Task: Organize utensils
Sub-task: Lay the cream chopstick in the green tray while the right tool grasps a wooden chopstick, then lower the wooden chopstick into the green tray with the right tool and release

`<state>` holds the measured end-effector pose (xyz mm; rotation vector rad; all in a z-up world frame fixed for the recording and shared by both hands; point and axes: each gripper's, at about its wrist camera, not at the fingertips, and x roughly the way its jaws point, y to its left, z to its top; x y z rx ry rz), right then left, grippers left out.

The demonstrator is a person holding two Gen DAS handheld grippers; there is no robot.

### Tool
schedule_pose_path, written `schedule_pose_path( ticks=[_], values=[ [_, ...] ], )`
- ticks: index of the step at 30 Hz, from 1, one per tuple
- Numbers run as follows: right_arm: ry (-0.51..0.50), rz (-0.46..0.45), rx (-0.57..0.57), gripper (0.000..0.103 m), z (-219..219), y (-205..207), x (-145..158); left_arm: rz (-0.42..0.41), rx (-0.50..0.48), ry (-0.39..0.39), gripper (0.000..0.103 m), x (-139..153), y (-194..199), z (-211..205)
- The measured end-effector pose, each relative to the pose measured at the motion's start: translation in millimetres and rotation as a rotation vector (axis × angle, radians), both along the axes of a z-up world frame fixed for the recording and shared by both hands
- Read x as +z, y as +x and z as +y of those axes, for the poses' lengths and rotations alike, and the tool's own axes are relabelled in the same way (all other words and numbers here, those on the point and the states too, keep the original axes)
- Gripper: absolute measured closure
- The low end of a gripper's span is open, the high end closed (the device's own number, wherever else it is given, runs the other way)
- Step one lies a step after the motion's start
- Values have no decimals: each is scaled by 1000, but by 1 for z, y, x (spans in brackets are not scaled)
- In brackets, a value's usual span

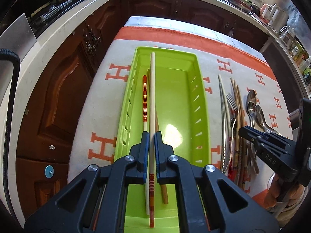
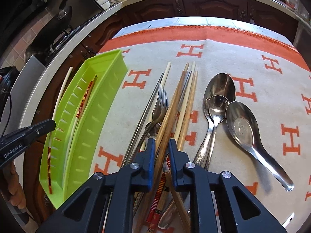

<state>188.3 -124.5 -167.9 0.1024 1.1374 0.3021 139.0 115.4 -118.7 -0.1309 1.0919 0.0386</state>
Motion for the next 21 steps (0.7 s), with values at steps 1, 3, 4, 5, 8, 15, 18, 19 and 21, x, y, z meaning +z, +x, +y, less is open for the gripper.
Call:
schedule_pose_path(
  ticks=[1, 3, 4, 5, 8, 15, 18, 19, 21],
  values=[
    [-4, 2, -8, 93, 0, 1, 0, 3, 1, -2, 100, -1, 0, 1],
    [-9, 4, -24, 94, -1, 1, 1, 4, 1, -11, 99, -3, 1, 2],
    [-6, 5, -31, 94, -3, 0, 2, 2, 2, -16, 99, -3, 1, 3],
    [-7, 5, -42, 95, -3, 1, 2, -2, 2, -16, 99, -2, 0, 4],
    [3, 9, -64, 96, -9, 0, 4, -9, 8, -25, 99, 1, -3, 8],
    [47, -3, -117, 96, -24, -11, 28, -36, 12, -36, 99, 7, -16, 16],
    [86, -8, -111, 96, -21, -20, 48, -50, 17, -47, 99, 11, -23, 20],
    [101, -8, -102, 96, -18, -22, 54, -56, 22, -50, 99, 12, -26, 21],
    [135, -8, -77, 96, -10, -26, 69, -69, 30, -52, 99, 16, -31, 24]
  ],
)
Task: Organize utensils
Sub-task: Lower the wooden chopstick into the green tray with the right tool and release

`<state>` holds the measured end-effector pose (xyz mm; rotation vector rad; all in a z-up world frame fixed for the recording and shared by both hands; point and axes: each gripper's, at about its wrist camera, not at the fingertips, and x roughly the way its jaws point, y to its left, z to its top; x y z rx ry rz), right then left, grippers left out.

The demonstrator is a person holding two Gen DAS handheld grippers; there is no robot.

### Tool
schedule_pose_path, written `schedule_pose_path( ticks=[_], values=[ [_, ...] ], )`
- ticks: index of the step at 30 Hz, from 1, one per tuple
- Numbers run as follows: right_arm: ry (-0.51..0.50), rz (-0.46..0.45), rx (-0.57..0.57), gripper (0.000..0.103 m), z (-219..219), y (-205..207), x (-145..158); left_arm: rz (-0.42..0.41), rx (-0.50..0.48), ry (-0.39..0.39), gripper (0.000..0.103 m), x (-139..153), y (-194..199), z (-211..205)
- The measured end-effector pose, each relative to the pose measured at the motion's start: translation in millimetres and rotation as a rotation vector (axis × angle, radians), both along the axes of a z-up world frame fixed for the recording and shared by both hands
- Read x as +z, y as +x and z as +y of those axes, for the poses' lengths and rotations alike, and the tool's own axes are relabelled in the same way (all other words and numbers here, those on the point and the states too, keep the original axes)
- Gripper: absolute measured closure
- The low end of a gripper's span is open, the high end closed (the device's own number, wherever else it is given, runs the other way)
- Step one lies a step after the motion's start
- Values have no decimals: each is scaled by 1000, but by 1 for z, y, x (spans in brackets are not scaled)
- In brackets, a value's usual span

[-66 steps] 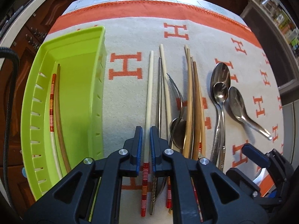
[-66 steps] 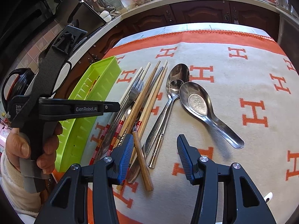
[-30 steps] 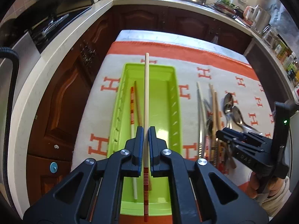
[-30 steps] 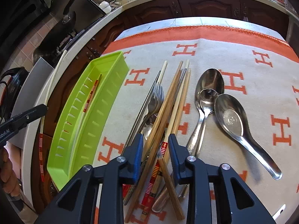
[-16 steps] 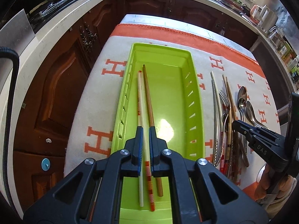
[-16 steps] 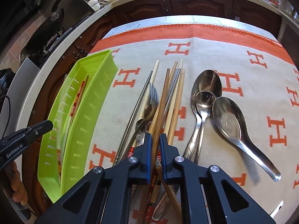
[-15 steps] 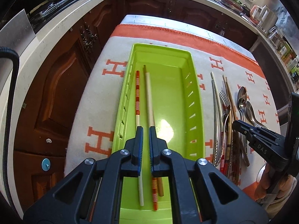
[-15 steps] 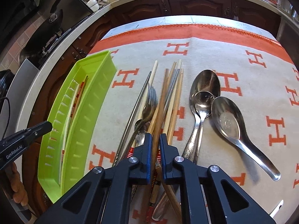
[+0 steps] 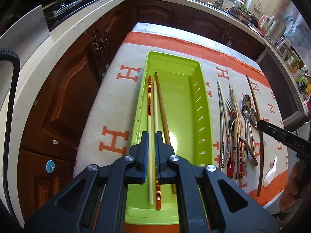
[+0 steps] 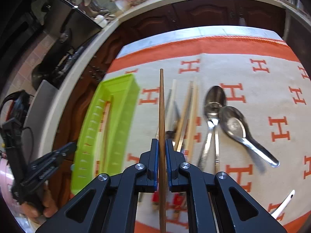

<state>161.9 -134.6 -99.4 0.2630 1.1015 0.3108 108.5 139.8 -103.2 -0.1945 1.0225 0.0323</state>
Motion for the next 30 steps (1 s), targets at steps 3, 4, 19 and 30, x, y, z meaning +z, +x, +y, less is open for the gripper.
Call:
schedule_pose_path(
  ticks=[3, 4, 19, 30],
  values=[
    [47, 3, 42, 96, 19, -4, 18, -14, 14, -4, 99, 3, -8, 4],
    [65, 5, 57, 96, 27, -4, 24, -18, 19, -5, 99, 4, -10, 5],
    [96, 90, 125, 96, 142, 25, 24, -34, 101, 64, 92, 7, -39, 32],
    [-34, 42, 165, 75, 154, 26, 3, -47, 144, 34, 52, 4, -38, 49]
  ],
)
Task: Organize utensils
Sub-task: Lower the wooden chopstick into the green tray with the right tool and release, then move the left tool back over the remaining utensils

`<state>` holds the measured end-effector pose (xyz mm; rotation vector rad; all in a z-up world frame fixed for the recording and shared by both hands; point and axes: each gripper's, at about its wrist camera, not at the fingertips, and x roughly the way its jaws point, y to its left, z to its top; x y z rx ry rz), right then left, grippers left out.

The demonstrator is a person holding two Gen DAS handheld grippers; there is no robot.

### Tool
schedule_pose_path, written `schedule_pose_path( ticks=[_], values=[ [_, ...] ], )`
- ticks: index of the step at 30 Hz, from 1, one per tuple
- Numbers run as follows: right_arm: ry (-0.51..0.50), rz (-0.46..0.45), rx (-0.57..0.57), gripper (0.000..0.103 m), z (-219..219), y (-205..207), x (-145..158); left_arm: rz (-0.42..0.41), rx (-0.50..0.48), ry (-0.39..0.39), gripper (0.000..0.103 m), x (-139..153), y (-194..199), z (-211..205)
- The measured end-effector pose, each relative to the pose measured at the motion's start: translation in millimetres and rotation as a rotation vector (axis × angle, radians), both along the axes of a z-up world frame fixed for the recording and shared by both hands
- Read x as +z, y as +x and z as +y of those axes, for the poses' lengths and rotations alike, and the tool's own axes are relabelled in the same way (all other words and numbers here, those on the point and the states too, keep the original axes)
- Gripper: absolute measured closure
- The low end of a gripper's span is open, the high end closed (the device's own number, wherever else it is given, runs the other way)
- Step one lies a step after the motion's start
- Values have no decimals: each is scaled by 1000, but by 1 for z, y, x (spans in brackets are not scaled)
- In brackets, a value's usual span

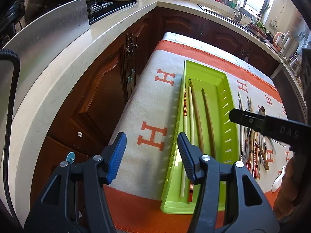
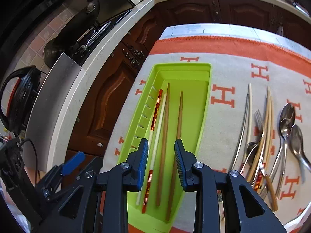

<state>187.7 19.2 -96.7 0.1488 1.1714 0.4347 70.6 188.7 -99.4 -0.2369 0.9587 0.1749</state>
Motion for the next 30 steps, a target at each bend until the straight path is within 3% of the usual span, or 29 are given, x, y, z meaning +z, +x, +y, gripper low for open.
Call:
schedule_pose_path(
  ticks=[16, 30],
  values=[
    [-62, -106, 26, 68, -37, -37, 18, -20, -51, 8, 52, 11, -1, -29],
    [-51, -114, -99, 68, -141, -58, 4, -26, -182, 34, 52, 21, 6, -102]
  ],
)
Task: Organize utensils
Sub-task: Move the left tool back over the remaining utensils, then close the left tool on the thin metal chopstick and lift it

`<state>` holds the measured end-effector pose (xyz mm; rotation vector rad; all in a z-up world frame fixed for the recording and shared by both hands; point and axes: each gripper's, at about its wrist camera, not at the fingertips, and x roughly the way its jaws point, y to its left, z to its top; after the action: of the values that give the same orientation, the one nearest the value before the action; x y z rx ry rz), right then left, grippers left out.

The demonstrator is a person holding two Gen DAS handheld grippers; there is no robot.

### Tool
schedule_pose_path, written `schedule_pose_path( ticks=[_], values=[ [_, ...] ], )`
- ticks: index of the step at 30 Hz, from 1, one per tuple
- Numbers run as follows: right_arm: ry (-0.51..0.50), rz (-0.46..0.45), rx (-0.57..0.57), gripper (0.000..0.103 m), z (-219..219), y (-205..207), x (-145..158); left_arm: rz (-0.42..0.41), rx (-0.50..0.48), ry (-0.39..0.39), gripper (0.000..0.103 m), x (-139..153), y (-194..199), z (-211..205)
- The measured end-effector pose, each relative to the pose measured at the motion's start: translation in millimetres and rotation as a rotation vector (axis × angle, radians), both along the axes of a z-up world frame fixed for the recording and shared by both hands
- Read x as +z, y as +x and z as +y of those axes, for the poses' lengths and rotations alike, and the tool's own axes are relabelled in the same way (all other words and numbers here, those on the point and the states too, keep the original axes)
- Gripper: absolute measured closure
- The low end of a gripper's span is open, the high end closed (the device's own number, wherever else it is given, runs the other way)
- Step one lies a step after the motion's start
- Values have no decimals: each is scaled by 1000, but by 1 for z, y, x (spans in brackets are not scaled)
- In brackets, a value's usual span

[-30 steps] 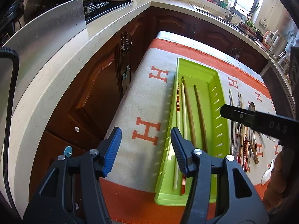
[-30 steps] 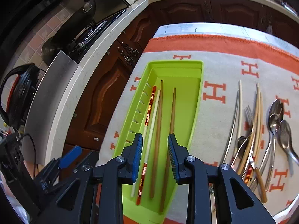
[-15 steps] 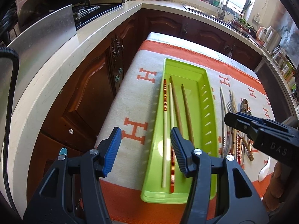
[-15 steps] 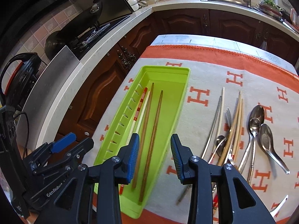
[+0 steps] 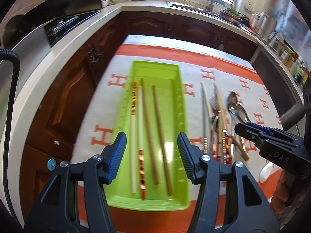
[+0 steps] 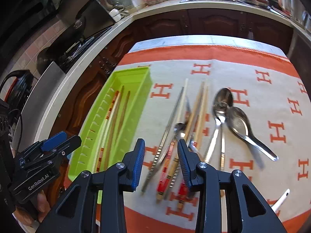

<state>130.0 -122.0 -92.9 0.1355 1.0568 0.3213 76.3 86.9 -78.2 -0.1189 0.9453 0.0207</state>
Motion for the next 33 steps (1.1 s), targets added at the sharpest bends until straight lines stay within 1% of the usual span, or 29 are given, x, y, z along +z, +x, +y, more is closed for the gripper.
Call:
schedule_pose_path(
  ticks=[8, 12, 16, 17, 19, 21, 23, 30, 32, 33],
  values=[
    [21, -9, -85, 68, -64, -8, -9, 11, -107, -6, 52, -3, 14, -56],
    [33, -14, -118, 68, -93, -10, -17, 33, -149, -27, 52, -12, 27, -82],
    [56, 0, -130, 68, -114, -10, -30, 58, -162, -17, 52, -25, 44, -99],
    [62, 4, -130, 68, -118, -10, -33, 63, -163, -12, 53, -28, 48, -101],
    [72, 8, -127, 68, -120, -11, -38, 76, -168, 1, 59, -36, 58, -107],
    [82, 12, -120, 68, -121, -10, -43, 99, -175, 7, 68, -45, 69, -111],
    [90, 13, -109, 68, -120, -9, -48, 118, -180, 11, 74, -52, 78, -115],
    [107, 11, -83, 68, -117, -7, -55, 174, -178, 57, 82, -78, 103, -121],
    [112, 11, -80, 68, -117, -4, -57, 191, -179, 71, 82, -85, 107, -122],
    [113, 12, -79, 68, -117, -3, -59, 185, -180, 90, 82, -86, 108, -124]
  ],
)
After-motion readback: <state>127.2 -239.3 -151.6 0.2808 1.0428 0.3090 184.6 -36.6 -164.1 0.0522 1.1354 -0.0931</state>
